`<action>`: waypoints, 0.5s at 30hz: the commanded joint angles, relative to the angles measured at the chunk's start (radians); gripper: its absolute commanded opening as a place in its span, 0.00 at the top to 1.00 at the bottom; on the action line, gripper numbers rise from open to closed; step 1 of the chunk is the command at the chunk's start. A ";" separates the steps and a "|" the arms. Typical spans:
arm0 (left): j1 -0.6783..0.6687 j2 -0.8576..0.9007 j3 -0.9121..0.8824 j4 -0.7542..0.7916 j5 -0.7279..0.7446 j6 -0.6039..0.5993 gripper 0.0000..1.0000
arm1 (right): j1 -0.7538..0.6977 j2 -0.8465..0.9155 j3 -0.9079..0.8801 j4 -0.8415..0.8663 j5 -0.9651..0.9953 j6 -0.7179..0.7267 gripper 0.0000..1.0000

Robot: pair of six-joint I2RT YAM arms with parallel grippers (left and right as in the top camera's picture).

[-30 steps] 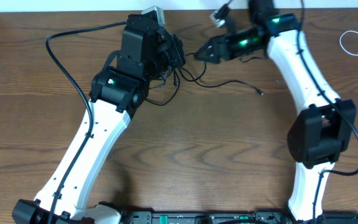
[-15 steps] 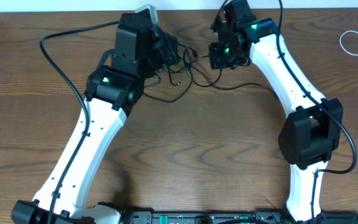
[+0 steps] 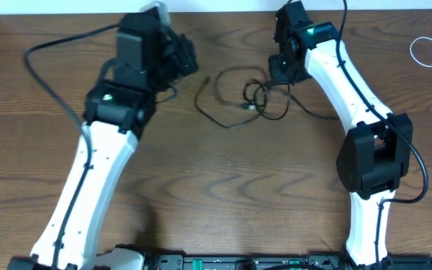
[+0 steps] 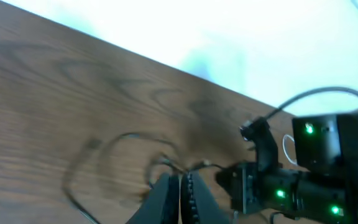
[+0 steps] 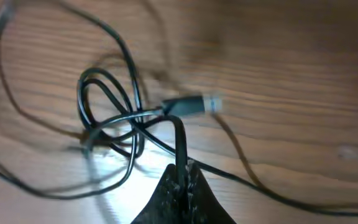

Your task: Untangle cables

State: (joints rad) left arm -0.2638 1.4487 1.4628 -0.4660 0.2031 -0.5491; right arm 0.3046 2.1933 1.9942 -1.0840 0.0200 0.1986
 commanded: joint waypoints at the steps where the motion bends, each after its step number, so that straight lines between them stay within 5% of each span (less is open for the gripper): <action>1: 0.065 -0.079 0.007 -0.032 -0.002 0.021 0.92 | -0.051 0.006 -0.001 0.000 0.011 -0.028 0.99; 9: 0.066 -0.047 0.007 -0.154 -0.001 0.021 0.92 | -0.069 -0.015 0.002 0.022 -0.599 -0.380 0.99; 15: 0.042 0.018 0.007 -0.161 0.078 0.026 0.67 | -0.078 -0.109 0.031 0.040 -0.808 -0.465 0.99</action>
State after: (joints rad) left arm -0.2081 1.4322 1.4631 -0.6273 0.2180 -0.5423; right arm 0.2317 2.1830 1.9942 -1.0538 -0.5758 -0.1673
